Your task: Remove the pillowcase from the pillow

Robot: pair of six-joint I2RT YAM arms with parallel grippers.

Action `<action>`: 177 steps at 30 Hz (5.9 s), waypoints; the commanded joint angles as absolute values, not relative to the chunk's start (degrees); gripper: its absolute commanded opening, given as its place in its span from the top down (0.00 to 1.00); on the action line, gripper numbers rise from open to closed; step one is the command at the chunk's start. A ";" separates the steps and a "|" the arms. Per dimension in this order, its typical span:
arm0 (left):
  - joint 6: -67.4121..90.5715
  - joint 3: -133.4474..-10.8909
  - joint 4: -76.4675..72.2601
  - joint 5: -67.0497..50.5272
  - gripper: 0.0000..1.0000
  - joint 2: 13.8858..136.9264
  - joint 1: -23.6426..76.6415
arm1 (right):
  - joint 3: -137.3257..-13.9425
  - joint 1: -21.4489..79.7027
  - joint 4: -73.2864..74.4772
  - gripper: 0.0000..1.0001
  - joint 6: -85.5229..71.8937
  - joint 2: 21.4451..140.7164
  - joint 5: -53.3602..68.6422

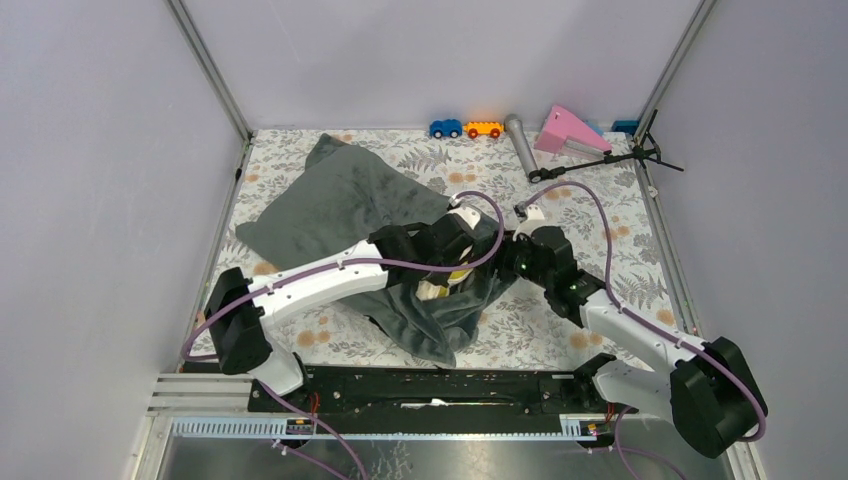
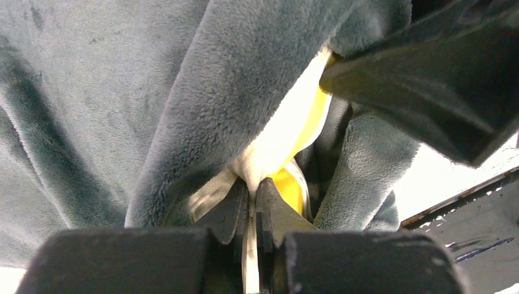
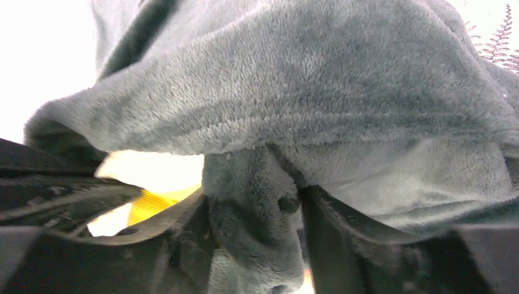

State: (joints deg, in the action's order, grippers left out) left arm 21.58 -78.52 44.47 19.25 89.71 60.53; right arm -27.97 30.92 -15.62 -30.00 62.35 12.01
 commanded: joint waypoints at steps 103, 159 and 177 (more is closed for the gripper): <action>36.39 -46.64 40.07 14.67 0.92 64.23 48.41 | -40.51 21.22 -8.83 1.00 -51.49 52.21 9.45; 65.60 -22.46 -25.32 2.23 0.04 60.37 66.88 | -42.36 21.28 -23.72 1.00 -52.28 64.68 16.69; 59.94 -20.44 -1.33 17.81 1.00 64.33 58.41 | -56.71 19.59 -3.81 1.00 -49.92 60.90 7.30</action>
